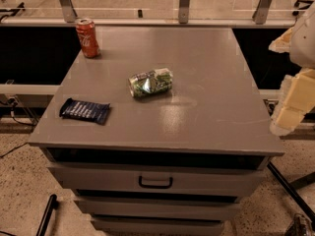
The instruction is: Place green can upright
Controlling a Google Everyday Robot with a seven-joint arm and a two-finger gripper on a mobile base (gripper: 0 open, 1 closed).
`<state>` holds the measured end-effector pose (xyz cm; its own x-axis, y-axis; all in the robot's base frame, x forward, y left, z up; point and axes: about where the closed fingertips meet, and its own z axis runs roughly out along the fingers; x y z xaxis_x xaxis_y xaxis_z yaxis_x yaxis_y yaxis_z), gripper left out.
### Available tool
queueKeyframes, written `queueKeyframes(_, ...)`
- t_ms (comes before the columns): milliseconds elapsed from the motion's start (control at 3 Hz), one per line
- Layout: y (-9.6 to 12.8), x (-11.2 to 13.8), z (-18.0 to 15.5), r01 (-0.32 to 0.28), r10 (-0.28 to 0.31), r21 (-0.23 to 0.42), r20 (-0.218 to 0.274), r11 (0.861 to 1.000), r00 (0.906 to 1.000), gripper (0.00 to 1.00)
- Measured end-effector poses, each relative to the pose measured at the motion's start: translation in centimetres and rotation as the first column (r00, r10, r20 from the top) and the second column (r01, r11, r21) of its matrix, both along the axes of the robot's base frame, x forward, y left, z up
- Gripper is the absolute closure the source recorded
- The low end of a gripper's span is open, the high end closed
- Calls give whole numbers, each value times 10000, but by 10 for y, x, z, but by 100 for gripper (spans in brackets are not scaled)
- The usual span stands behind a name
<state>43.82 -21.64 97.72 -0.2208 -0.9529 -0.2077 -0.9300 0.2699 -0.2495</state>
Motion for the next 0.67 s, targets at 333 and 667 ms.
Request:
queueKeyframes(333, 2, 2, -1, -80, 80, 0, 53, 10000, 10000, 0)
queueKeyframes(667, 22, 22, -15, -796, 796, -27, 500, 9968, 9956, 0)
